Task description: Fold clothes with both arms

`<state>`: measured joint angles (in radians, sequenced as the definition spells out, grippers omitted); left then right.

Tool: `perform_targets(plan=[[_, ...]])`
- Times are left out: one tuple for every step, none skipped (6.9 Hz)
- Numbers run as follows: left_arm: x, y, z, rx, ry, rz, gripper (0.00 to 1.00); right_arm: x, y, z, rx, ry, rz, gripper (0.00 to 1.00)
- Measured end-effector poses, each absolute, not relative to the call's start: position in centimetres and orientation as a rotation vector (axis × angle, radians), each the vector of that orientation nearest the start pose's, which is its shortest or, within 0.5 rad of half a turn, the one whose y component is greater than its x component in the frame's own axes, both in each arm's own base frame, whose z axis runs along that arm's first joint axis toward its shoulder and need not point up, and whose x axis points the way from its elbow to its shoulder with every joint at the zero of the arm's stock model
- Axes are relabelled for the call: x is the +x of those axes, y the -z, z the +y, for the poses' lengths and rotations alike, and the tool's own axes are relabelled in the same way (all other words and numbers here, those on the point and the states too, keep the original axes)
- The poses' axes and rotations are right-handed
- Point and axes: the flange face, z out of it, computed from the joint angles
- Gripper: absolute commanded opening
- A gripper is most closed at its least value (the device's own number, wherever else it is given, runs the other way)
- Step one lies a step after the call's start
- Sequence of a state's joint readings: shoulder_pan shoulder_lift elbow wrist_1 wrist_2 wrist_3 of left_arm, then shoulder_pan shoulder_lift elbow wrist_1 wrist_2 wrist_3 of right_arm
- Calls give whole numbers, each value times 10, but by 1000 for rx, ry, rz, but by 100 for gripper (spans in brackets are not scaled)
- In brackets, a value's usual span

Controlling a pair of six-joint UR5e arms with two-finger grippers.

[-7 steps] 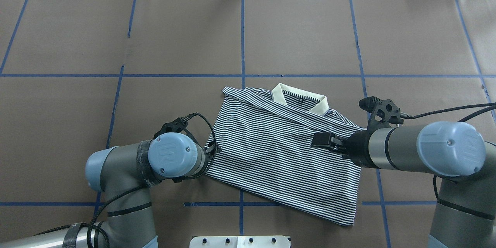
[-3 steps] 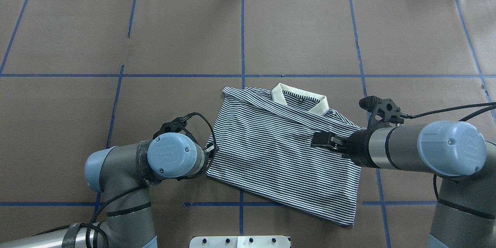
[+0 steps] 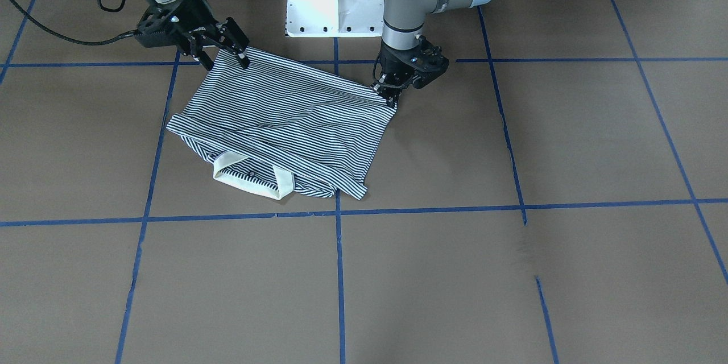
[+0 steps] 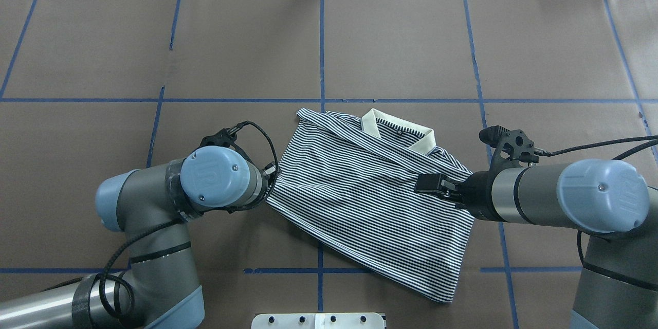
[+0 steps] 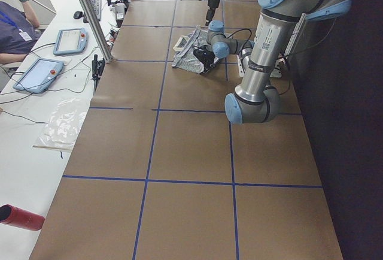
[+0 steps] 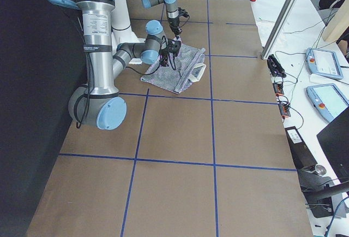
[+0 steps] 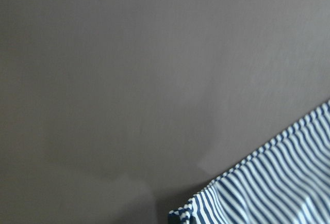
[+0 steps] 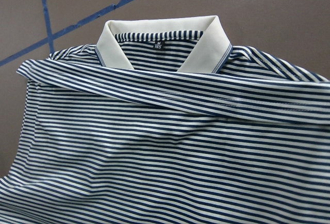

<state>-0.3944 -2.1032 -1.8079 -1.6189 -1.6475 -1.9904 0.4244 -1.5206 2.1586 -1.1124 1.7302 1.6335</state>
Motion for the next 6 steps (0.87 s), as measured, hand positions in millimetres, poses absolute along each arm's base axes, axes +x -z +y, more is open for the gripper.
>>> perform_targets(plan=[[530,-259,-391,-40,752,825,0,-378,-311,-302,60,-354,-1105,100],[517,-268,-424,7,765,820,0,-378,-311,-303,63,-357,-1102,100],[508,-273,-464,60,766,827,0,-377,-311,-304,66,-361,-1102,100],[513,-276,-507,120,763,837,0,-377,-311,-305,68,-364,-1101,100],[526,-279,-550,185,755,858,0,-376,-311,-307,69,-366,-1101,100],[539,-282,-586,250,725,895,0,-376,-311,-307,70,-367,-1102,100]])
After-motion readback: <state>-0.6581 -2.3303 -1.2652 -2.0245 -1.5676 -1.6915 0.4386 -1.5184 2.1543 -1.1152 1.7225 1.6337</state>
